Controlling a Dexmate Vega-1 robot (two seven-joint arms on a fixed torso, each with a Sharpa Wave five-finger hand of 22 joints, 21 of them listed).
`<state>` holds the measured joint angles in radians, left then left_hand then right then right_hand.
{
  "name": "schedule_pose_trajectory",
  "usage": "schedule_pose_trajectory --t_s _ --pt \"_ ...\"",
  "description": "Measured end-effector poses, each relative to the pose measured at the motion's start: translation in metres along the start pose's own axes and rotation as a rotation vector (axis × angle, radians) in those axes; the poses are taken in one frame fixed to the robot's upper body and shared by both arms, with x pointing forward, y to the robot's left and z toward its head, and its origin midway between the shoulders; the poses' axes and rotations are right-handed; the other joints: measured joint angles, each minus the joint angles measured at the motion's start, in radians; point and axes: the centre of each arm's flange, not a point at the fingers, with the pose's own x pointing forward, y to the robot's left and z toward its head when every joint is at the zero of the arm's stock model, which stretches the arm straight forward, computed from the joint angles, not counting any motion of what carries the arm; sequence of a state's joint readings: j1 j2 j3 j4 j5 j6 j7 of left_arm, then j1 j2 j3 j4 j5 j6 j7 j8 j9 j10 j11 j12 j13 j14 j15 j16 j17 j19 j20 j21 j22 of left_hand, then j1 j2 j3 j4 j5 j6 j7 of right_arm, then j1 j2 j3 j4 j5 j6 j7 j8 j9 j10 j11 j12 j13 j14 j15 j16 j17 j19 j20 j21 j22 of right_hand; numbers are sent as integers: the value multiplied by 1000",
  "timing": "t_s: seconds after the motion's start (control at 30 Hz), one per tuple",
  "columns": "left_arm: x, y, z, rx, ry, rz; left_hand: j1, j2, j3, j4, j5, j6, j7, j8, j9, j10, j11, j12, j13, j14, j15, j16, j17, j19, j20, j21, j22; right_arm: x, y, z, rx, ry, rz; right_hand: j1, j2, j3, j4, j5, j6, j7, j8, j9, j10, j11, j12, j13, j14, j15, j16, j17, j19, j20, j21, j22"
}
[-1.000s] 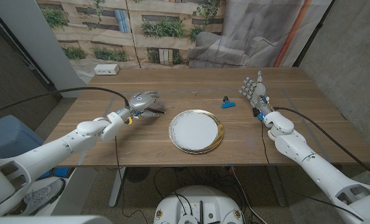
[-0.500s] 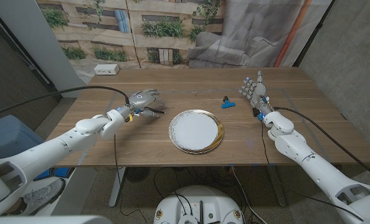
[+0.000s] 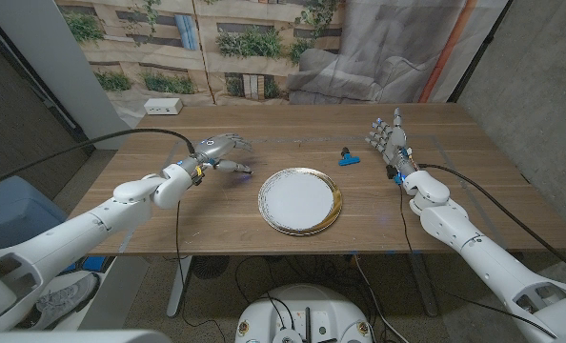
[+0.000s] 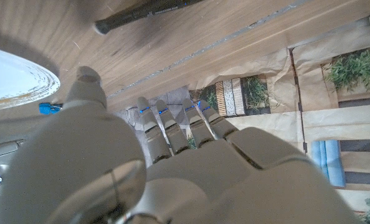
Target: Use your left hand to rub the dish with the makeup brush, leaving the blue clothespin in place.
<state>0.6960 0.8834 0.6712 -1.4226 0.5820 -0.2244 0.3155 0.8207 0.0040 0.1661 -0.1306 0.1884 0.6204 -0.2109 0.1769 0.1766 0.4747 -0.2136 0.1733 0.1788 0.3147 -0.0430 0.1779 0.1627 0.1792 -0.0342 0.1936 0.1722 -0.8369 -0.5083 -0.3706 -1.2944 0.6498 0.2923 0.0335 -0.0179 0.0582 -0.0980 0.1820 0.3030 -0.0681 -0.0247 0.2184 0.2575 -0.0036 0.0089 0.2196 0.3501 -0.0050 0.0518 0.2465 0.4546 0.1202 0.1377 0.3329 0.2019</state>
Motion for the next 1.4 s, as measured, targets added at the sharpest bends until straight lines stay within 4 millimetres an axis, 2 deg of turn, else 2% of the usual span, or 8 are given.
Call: schedule_pose_trajectory --t_s 0.23,0.37,0.63,0.83,1.07,1.13,1.4 --pt "3 -1 -3 -121 26 21 -32 12 0 0 -2 -35 7 0 0 -61 8 0 -2 0 0 0 0 21 -7 0 0 0 0 0 0 0 0 0 0 0 0 0 0 0 0 0 0 0 0 0 0 0 0 0 0 0 0 0" --pt "5 -4 -5 -184 39 37 -42 12 0 0 -4 -55 9 0 0 -70 18 0 -2 0 0 0 0 26 -1 0 0 0 0 0 0 0 0 0 0 0 0 0 0 0 0 0 0 0 0 0 0 0 0 0 0 0 0 0" --pt "10 -7 -13 -342 82 96 -65 27 4 4 -4 -103 26 -7 0 -90 37 0 -2 0 0 0 0 42 -7 0 0 0 0 0 0 0 -1 0 0 0 0 0 0 0 0 0 0 0 0 0 0 0 0 0 0 0 0 0" --pt "13 -9 -21 -453 118 138 -71 33 8 1 -4 -148 45 -11 0 -100 48 0 -2 0 0 0 0 53 -7 0 0 0 0 0 0 0 -1 0 0 0 0 0 0 0 0 0 0 0 0 0 0 0 0 0 0 0 0 0" --pt "14 -13 -24 -552 140 169 -91 37 11 -3 -7 -208 95 -11 0 -137 84 0 -2 -24 2 -5 0 58 -1 0 0 0 0 0 0 0 -1 0 0 0 0 0 0 0 0 0 0 0 0 0 0 0 0 0 0 0 0 0" --pt "15 -14 -25 -588 146 179 -106 38 11 -3 -7 -224 101 -11 0 -141 89 0 -2 -24 2 -5 0 58 -1 0 0 0 0 0 0 0 -1 0 0 0 0 0 0 0 0 0 0 0 0 0 0 0 0 0 0 0 0 0" --pt "15 -20 -28 -711 175 212 -162 66 10 24 -11 -240 116 -7 0 -151 98 0 -2 -49 4 -5 5 52 -7 0 0 0 0 0 0 0 -1 0 0 0 0 0 0 0 0 0 0 0 0 0 0 0 0 0 0 0 0 0"
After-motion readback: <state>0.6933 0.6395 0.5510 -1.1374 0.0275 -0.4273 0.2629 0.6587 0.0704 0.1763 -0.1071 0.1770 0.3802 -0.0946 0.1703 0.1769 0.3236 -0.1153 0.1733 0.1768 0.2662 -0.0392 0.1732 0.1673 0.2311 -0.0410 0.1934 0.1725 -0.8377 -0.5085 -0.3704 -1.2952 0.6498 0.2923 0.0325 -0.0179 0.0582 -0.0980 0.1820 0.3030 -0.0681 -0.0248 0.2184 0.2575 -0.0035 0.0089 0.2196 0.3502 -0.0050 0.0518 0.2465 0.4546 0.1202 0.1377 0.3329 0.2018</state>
